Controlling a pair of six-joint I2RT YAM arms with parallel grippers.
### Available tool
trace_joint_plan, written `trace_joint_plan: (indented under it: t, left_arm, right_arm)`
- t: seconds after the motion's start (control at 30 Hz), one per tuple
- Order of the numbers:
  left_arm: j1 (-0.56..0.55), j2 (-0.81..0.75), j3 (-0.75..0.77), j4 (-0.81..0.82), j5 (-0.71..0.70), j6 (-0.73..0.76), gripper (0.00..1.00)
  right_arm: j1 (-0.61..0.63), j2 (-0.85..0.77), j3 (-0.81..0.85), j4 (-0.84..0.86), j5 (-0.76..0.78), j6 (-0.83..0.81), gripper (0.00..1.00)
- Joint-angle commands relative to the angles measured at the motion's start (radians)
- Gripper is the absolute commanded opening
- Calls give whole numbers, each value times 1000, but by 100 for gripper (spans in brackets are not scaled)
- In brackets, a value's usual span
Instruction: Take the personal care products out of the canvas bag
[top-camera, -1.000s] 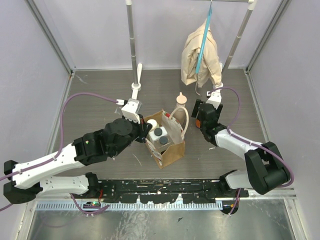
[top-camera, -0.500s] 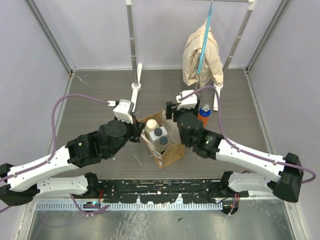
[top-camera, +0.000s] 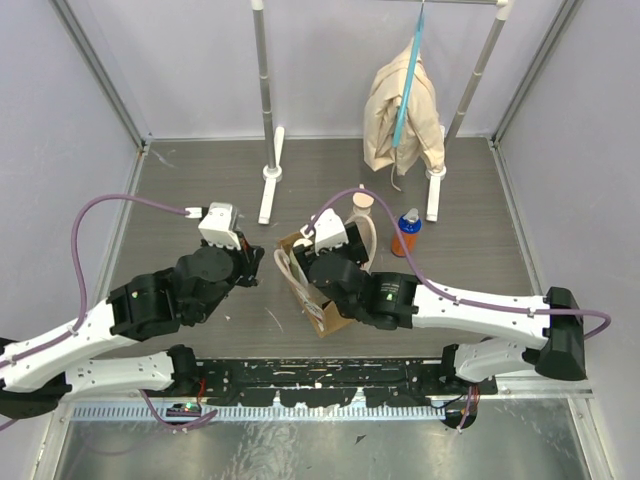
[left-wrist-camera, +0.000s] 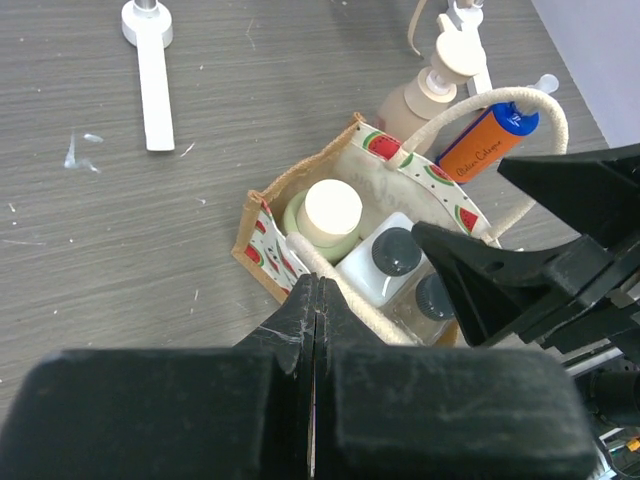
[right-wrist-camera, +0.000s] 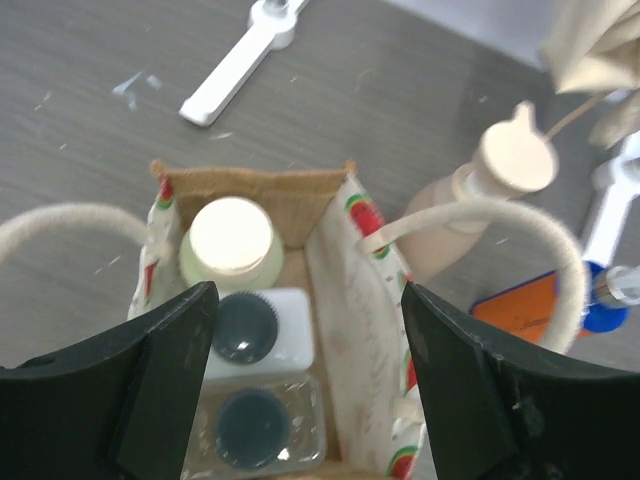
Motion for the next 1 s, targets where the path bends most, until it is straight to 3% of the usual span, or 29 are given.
trace_joint_plan:
  t: [0.0,0.4,0.97]
  left_arm:
    - [1,-3,-21,-25,-23,-34,0]
    - [1,75,-7,12,53,-31,1]
    - [1,55,-31,12,52,-36,5]
  right_arm:
    - [0,-49,29,-155,-144,213,80]
    - [1,-84,-65,-183,-338,350,88]
    - [-1,22,-114,-182,-336,397,90]
